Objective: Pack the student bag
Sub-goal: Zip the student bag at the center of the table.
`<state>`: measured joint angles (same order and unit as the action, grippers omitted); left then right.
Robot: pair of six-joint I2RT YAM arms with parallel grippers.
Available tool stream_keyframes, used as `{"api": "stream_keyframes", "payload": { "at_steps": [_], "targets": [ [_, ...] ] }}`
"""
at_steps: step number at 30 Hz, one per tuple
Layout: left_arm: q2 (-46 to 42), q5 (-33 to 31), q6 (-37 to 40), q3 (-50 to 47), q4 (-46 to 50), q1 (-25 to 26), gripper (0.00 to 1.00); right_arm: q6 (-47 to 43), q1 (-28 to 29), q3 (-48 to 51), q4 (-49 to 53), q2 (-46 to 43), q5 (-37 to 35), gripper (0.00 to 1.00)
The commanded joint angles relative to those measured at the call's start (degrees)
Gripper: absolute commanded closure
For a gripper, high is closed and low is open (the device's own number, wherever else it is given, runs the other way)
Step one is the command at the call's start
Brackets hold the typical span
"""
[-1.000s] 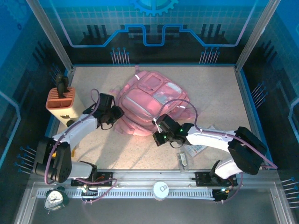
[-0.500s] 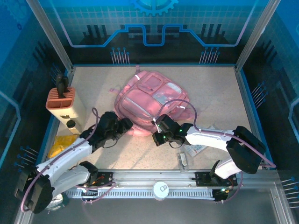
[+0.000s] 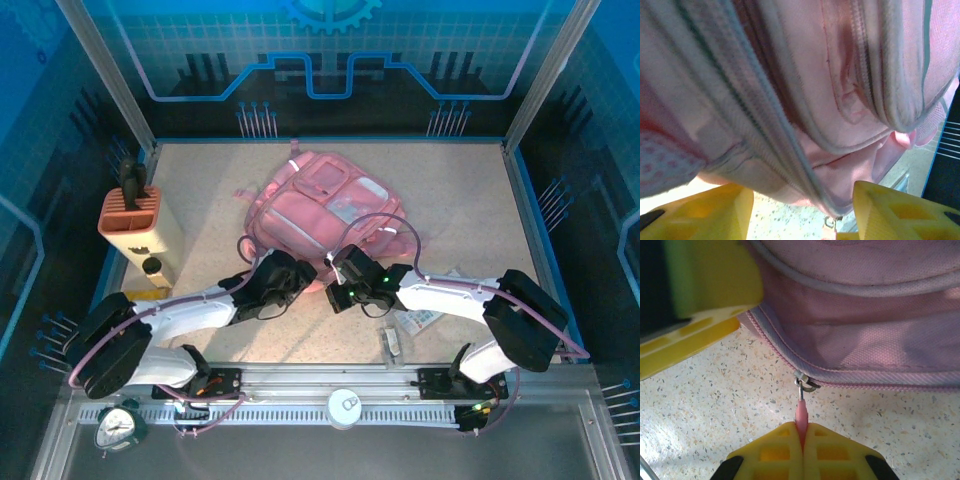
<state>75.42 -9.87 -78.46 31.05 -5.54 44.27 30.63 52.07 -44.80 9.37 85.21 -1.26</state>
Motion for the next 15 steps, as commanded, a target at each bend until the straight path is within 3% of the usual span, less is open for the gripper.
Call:
{"api": "stream_keyframes", "payload": {
  "at_steps": [1,6,15],
  "targets": [
    [2.60,-2.66,-1.73,2.24,-4.26,0.37,0.50,-0.17,0.67,-0.64,-0.57,0.48,0.91,1.00],
    [4.24,-4.36,-0.09,3.33,-2.92,0.22,0.61,-0.65,0.48,-1.17,-0.24,0.62,0.31,1.00],
    [-0.56,-8.27,3.61,2.38,4.92,-2.35,0.92,-1.45,0.11,-0.30,1.70,-0.53,-1.90,1.00]
  ]
}}
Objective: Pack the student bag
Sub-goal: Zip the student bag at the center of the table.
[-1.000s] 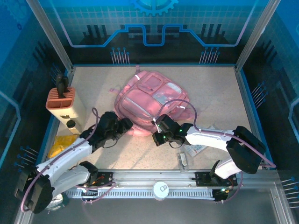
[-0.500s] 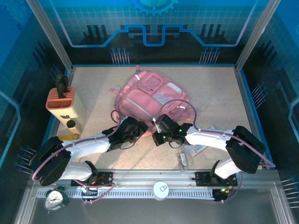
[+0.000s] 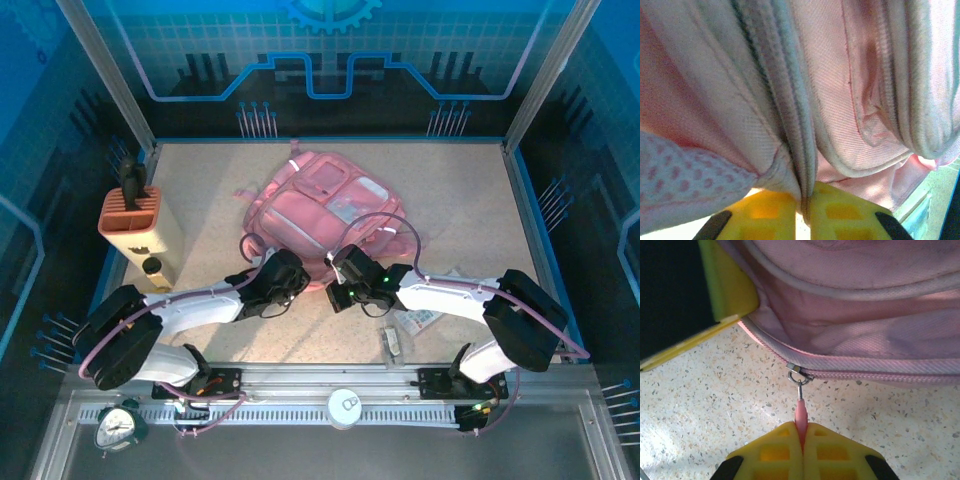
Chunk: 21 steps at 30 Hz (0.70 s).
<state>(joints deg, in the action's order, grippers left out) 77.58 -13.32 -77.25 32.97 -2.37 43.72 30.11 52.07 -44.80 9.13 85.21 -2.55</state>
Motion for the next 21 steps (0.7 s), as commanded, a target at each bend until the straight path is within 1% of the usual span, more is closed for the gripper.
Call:
{"api": "stream_keyframes", "payload": {
  "at_steps": [1,3,8,15,19,21],
  "targets": [
    [-3.35,-4.50,2.78,0.21,2.08,-2.43,0.95,-0.80,-0.19,-0.20,2.12,-0.56,-0.62,1.00],
    [-4.58,-4.01,4.33,-0.08,3.09,-3.87,1.00,-0.84,-0.93,-0.08,2.82,-0.65,-0.68,1.00],
    [-9.15,-2.09,8.66,-0.88,7.62,-8.77,1.00,-1.08,-3.30,0.82,5.55,-2.05,-2.86,1.00],
    [-15.17,-0.06,14.69,-2.29,13.82,-16.14,1.00,-1.38,-10.03,4.03,7.30,-4.15,-3.59,1.00],
    [-16.06,0.89,17.07,-2.33,15.74,-18.77,1.00,-2.04,-14.26,4.21,8.08,-3.90,-3.70,1.00],
    [-16.06,1.83,17.19,-2.38,15.59,-19.20,1.00,-2.45,-14.90,3.67,8.31,-3.86,-2.76,1.00]
  ]
}}
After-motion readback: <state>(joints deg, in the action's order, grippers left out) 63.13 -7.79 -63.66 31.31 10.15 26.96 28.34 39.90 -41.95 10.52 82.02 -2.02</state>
